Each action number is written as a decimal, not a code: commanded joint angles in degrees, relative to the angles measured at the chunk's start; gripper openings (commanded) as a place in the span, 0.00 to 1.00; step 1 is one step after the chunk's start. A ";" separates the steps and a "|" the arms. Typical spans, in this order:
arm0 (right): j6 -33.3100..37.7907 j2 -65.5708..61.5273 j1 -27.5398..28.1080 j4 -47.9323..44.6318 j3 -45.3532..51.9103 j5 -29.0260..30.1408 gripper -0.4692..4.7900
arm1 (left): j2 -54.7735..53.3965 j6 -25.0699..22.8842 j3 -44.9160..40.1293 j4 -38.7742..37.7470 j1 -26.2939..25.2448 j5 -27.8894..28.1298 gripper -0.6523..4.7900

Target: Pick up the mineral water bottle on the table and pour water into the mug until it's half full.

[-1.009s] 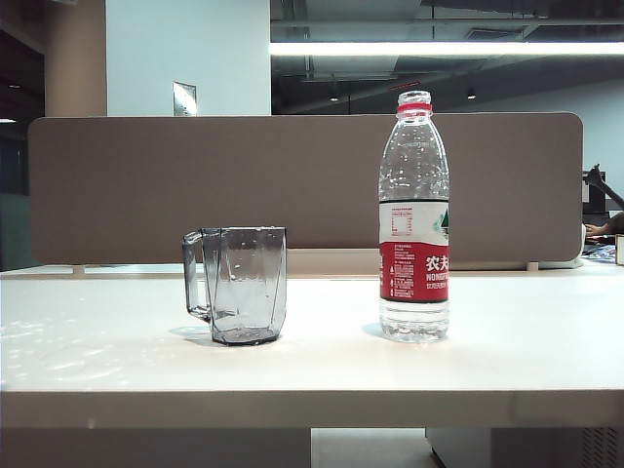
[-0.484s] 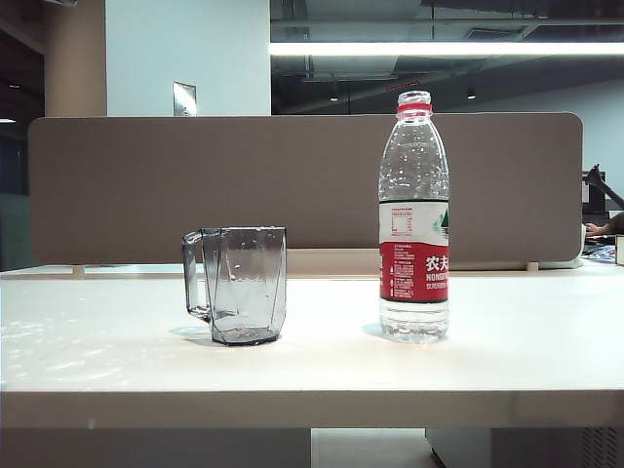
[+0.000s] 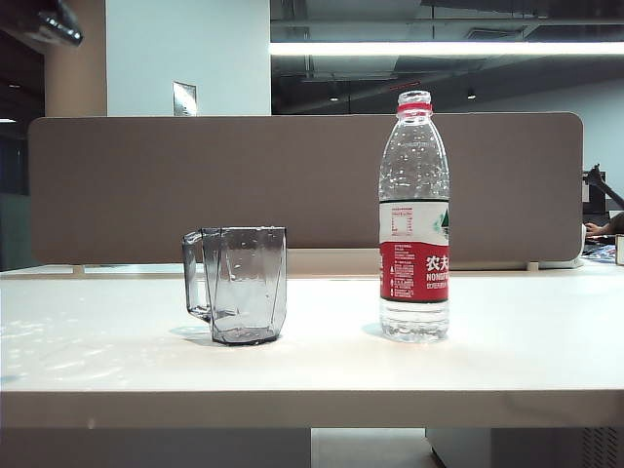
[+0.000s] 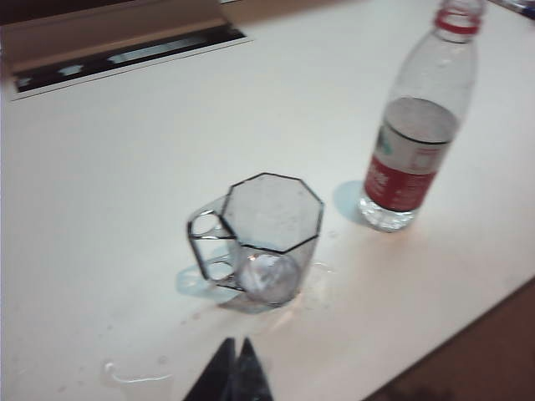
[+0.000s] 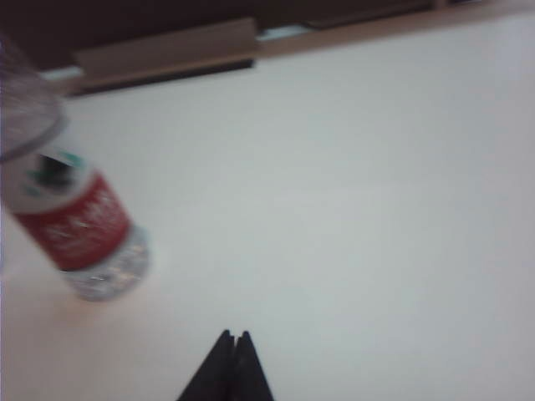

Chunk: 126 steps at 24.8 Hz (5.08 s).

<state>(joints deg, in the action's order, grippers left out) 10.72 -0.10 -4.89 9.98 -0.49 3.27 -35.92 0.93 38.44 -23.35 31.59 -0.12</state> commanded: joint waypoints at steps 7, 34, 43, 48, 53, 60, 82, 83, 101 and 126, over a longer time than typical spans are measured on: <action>0.70 -2.03 -0.04 -2.58 -21.29 -2.69 0.09 | -0.11 -0.09 0.24 0.66 -0.61 -0.09 0.12; -14.71 -90.82 0.04 3.65 -108.30 -5.60 0.17 | -0.11 -0.09 0.24 0.70 -0.61 0.09 0.12; 2.05 -94.73 4.87 -23.30 -79.47 3.10 0.18 | -0.09 -0.09 0.24 0.70 -0.61 0.09 0.12; 2.45 -94.64 4.87 -38.80 -61.29 3.30 0.18 | -0.11 -0.09 0.24 0.70 -0.61 0.09 0.12; 2.75 -94.14 4.37 -47.01 -47.71 3.28 0.18 | -0.11 -0.09 0.24 0.70 -0.61 0.07 0.12; -0.70 -83.60 3.30 -53.00 -26.71 2.64 0.18 | -0.09 -0.09 0.24 0.72 -0.61 -0.11 0.12; -3.26 -69.20 -20.20 -58.71 -6.16 -11.72 0.60 | -0.07 -0.09 0.24 0.70 -0.61 -0.07 0.12; -3.26 -69.42 -20.20 -59.12 -6.16 -10.62 0.66 | -0.11 -0.09 0.24 0.70 -0.61 -0.09 0.12; -3.30 -96.96 -21.86 -86.09 -15.28 -1.60 0.81 | -0.11 -0.09 0.24 0.70 -0.61 -0.07 0.12; -4.00 -106.66 -22.14 -78.79 -30.14 -2.25 0.64 | -0.11 -0.09 0.24 0.70 -0.61 -0.07 0.12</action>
<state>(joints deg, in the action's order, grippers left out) 7.31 -106.94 -26.94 -68.60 -30.39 1.39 -36.10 0.91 38.46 -23.20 31.00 0.05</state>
